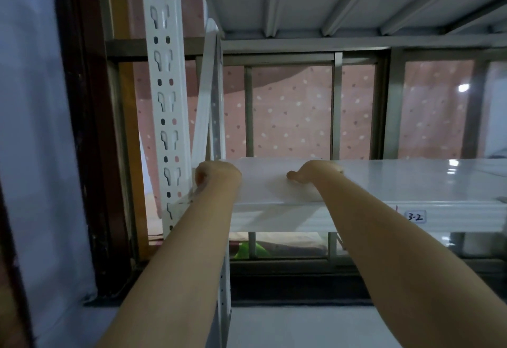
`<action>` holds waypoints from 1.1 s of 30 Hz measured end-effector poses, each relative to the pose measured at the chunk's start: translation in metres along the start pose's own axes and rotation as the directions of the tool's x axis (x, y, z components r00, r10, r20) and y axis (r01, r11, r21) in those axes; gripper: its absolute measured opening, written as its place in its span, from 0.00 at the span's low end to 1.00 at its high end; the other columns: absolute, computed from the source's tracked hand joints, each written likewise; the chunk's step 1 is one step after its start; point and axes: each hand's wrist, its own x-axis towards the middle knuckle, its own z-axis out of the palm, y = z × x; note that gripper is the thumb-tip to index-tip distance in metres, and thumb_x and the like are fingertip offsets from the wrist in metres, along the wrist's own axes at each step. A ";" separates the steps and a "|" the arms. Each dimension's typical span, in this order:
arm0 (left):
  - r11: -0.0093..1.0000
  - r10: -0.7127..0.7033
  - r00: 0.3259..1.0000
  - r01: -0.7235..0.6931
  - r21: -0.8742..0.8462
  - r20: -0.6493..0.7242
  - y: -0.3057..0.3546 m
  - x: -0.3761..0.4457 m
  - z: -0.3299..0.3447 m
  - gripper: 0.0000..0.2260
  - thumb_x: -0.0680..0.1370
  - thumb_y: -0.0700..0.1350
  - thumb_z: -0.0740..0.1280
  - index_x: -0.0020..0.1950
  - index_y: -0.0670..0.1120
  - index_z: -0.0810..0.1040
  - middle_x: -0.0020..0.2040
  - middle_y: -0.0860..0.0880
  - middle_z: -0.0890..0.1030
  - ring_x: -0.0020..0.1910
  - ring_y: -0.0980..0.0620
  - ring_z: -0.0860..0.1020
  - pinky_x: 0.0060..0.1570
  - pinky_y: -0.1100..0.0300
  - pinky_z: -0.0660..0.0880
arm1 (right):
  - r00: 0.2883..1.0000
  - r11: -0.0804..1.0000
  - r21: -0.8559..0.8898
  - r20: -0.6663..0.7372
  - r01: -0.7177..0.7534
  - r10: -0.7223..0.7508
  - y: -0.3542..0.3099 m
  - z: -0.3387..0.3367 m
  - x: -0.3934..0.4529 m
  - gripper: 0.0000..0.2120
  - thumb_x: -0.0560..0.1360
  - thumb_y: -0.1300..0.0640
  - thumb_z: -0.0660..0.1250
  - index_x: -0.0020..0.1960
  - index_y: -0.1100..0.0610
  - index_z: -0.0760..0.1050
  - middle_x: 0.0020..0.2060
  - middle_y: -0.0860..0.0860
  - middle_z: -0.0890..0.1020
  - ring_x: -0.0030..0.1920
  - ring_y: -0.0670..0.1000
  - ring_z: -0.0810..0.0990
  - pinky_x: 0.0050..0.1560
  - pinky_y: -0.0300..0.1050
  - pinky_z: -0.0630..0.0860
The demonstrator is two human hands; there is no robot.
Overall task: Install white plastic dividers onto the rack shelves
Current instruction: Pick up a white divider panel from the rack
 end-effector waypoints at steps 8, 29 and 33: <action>0.984 -0.043 0.999 0.040 -0.173 -0.011 0.004 0.005 -0.003 0.17 0.81 0.52 0.54 0.59 0.44 0.75 0.43 0.45 0.76 0.42 0.47 0.75 0.49 0.58 0.72 | 0.997 0.995 0.084 -0.052 -0.052 0.056 0.014 -0.004 -0.002 0.38 0.71 0.27 0.57 0.69 0.54 0.68 0.65 0.55 0.71 0.65 0.56 0.70 0.58 0.47 0.68; 0.642 -0.081 0.979 -0.091 -0.761 -0.186 -0.008 0.014 -0.039 0.47 0.62 0.75 0.66 0.69 0.43 0.67 0.69 0.41 0.61 0.69 0.41 0.58 0.65 0.47 0.64 | 0.996 0.995 0.100 -0.087 0.024 -0.016 0.041 -0.059 -0.002 0.60 0.61 0.19 0.56 0.78 0.59 0.50 0.77 0.60 0.54 0.76 0.65 0.51 0.74 0.62 0.49; 0.613 -0.108 0.964 -0.129 -0.779 -0.245 -0.004 0.010 -0.048 0.50 0.60 0.75 0.69 0.70 0.42 0.66 0.68 0.40 0.62 0.69 0.40 0.59 0.67 0.43 0.64 | 0.997 0.983 0.181 -0.070 0.024 -0.012 0.048 -0.060 0.001 0.65 0.56 0.19 0.62 0.78 0.60 0.50 0.76 0.62 0.54 0.75 0.65 0.53 0.73 0.61 0.56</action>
